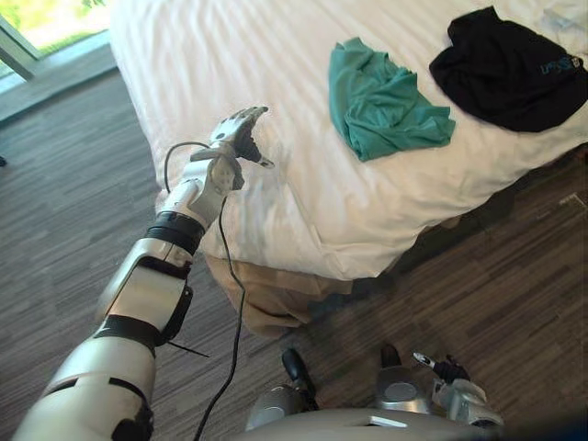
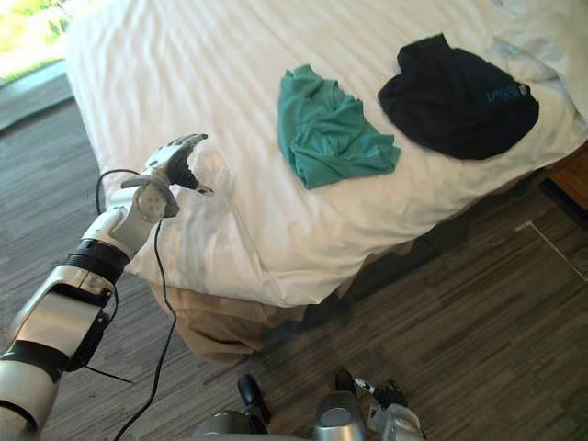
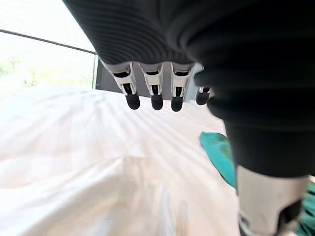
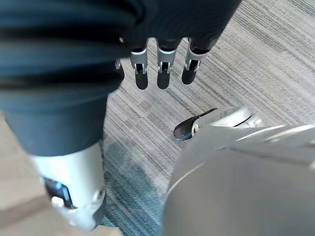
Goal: Tidy the bed and pick cloth on bed and put in laundry
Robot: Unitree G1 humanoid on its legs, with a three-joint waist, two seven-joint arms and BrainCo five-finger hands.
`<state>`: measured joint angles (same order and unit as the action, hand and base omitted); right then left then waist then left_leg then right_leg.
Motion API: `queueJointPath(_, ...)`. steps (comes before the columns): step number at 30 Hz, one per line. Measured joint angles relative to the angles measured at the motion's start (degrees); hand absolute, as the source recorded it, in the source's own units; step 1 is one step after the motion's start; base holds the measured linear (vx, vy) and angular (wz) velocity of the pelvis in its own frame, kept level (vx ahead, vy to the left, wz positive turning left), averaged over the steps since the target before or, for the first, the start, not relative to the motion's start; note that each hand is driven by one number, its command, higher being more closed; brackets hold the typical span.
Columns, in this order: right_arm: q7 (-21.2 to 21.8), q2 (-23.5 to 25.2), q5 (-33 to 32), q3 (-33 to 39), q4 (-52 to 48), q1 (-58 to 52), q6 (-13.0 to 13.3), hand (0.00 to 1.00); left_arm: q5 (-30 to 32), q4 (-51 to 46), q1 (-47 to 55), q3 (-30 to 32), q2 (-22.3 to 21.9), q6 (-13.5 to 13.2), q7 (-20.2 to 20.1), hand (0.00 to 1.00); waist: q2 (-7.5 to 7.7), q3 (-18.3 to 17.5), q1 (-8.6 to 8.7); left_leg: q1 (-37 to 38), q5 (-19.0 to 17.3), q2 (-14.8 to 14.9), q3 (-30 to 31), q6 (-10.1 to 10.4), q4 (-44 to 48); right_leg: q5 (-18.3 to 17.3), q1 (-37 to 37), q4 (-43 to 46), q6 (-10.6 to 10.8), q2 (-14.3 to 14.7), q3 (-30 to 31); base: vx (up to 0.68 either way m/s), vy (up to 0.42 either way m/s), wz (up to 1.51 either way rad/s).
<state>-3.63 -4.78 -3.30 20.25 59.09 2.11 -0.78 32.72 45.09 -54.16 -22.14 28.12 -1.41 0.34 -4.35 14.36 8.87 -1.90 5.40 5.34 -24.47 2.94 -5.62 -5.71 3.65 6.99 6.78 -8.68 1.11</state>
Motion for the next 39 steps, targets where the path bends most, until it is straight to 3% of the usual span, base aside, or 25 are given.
queueJointPath(4,0.02,1.54,-0.57,-0.2,-4.65,1.14,0.29,0.0,-0.06,2.25,-1.2,-0.02,-2.86,0.07,-0.5,0.0,0.43,2.48,-0.66,-1.51,-0.04,0.76,-1.67,0.03,0.06,0.1,3.7,2.82,0.16,0.42,1.83,-0.01,-0.001,-0.15)
queueJointPath(7,0.02,2.68,-0.62,-0.34,-6.0,2.44,0.23,0.0,-0.2,5.05,-1.65,-0.02,-5.4,0.5,-2.18,0.0,1.0,3.62,-0.76,-4.49,-2.03,1.58,-2.14,-0.12,4.63,0.21,6.08,4.94,0.36,0.2,2.55,-0.01,-0.006,-0.07)
queueJointPath(11,0.1,2.78,-0.63,-0.86,-7.65,2.56,0.08,0.0,0.78,8.56,-1.74,0.25,-8.79,1.11,-4.07,0.0,1.03,3.98,-2.22,-5.35,-3.94,2.34,-3.31,-0.01,8.32,0.22,6.1,5.34,0.38,-0.26,2.79,-0.01,0.005,-0.12)
queueJointPath(12,0.14,2.8,-0.66,-0.98,-8.17,2.69,0.01,0.0,2.19,9.78,-2.01,0.42,-9.26,1.09,-4.2,1.0,1.03,3.98,-2.37,-5.67,-4.3,2.58,-3.31,0.06,9.04,0.22,6.08,5.4,0.39,-0.28,2.77,0.0,0.0,0.0)
queueJointPath(20,0.84,2.59,-1.05,-1.69,-8.4,2.67,-0.38,0.0,7.42,12.73,-2.14,6.64,-9.58,1.07,-4.27,1.0,1.18,4.07,-3.13,-5.75,-5.22,3.04,-3.34,0.01,9.75,0.17,5.68,5.36,0.45,-0.36,2.16,-0.05,-0.011,-0.01)
queueJointPath(24,1.14,2.05,-1.03,-2.69,-6.21,2.67,-0.69,0.0,7.47,13.5,1.24,6.98,-8.31,0.98,-5.02,1.0,1.09,3.85,-3.61,-2.61,-3.02,2.19,-2.64,-0.04,6.16,0.15,3.21,4.81,0.46,-0.52,0.57,-0.01,-0.017,0.13)
queueJointPath(28,1.21,1.39,-1.01,-2.67,-3.67,2.39,-0.75,0.0,7.47,11.56,7.55,6.31,-3.47,0.4,-5.18,1.0,0.67,3.18,-3.56,1.22,0.89,0.87,-0.7,0.34,0.04,-0.02,0.1,3.29,0.46,-0.56,-2.53,0.02,-0.012,0.26)
queueJointPath(33,1.33,0.7,-0.88,-2.83,-2.86,-0.78,-0.73,0.0,7.19,-3.73,23.41,3.66,4.84,-1.08,-5.19,1.0,0.66,-0.06,-4.34,1.59,1.45,0.4,3.58,0.45,0.02,-1.72,-3.5,2.68,0.45,-1.16,-7.38,0.02,-0.018,0.44)
queueJointPath(34,1.43,0.25,-0.87,-3.36,-2.86,-2.13,-0.73,0.0,7.01,-9.65,28.24,3.65,6.7,-1.57,-5.31,0.0,0.56,-0.92,-5.61,2.09,1.47,0.44,4.52,0.49,-0.04,-1.81,-4.78,2.15,0.34,-1.09,-8.16,0.02,-0.028,0.36)
queueJointPath(35,1.8,-0.32,-0.82,-4.11,-2.49,-3.01,-0.74,0.0,5.82,-15.4,33.17,4.15,8.56,-1.84,-5.46,0.0,0.58,-1.83,-6.6,2.18,1.5,0.3,5.53,0.54,-0.28,-2.02,-5.92,1.23,0.25,-1.06,-9.3,0.02,-0.022,0.37)
queueJointPath(37,2.2,-0.9,-0.67,-5.21,-1.78,-3.33,-0.77,0.0,4.22,-23.54,41.91,7.36,10.68,-2.19,-5.55,0.0,0.85,-2.7,-7.0,2.27,1.62,-0.27,7.05,0.54,-0.32,-2.91,-7.25,0.72,0.56,-1.13,-11.0,-0.01,-0.021,0.39)
queueJointPath(39,2.64,-0.98,-0.2,-5.21,-1.8,-4.07,-0.75,0.0,2.59,-27.45,48.2,11.14,10.78,-2.35,-5.81,0.0,0.89,-3.16,-7.68,2.78,1.71,-0.48,8.79,0.54,-0.36,-3.3,-8.49,-0.04,0.58,-1.2,-12.34,-0.04,-0.014,0.42)
